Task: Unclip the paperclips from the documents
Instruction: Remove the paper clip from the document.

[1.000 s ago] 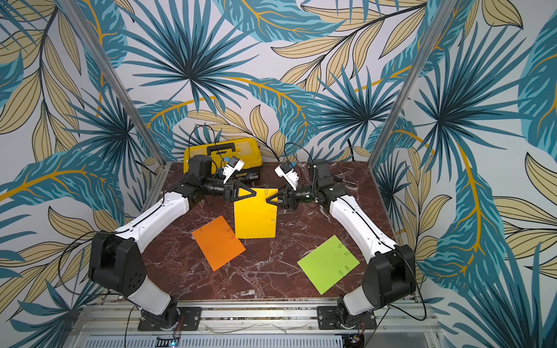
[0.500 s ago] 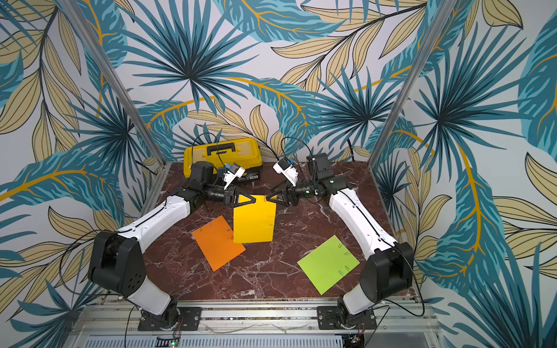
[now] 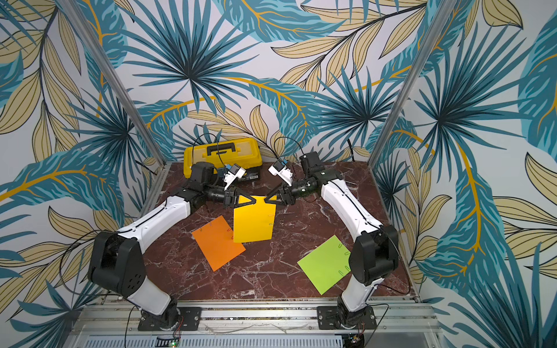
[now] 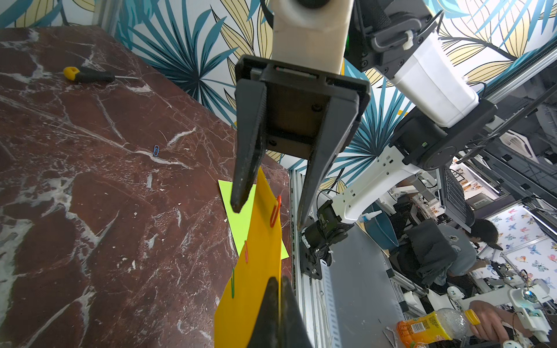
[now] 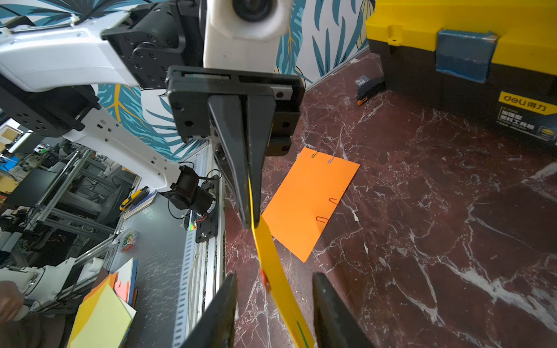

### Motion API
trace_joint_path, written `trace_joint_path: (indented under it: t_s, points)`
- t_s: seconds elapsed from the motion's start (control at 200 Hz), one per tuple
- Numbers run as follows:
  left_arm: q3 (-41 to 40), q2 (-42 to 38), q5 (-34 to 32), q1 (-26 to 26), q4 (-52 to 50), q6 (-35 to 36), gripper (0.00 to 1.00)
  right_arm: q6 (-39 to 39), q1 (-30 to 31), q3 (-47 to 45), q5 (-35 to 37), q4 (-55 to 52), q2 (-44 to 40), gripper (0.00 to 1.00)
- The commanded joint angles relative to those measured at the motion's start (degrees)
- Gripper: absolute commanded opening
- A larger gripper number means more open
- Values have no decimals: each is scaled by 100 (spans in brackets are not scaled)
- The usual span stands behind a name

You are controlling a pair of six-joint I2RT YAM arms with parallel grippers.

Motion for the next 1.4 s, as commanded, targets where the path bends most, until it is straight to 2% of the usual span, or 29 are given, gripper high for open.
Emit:
trace_joint_path:
  t_s: [0.0,0.155,0.366,0.691,1.036,1.392]
  points:
    - [-89,-150,110,-18,37,106,0,-154,38,106,-270,-249,33,36]
    - [-107,-141,110,-22,38,110,0,-148,52,105,-293,-252,25,30]
    - [-101,-132,128,-18,33,102,0,-87,54,162,-310,-173,33,29]
    - [-115,-141,128,-25,27,91,0,-7,48,205,-341,-120,51,17]
    - [-133,-119,137,-36,32,100,0,146,54,202,-350,-12,104,13]
    - [-154,-106,119,-38,29,115,0,163,60,219,-315,-82,176,4]
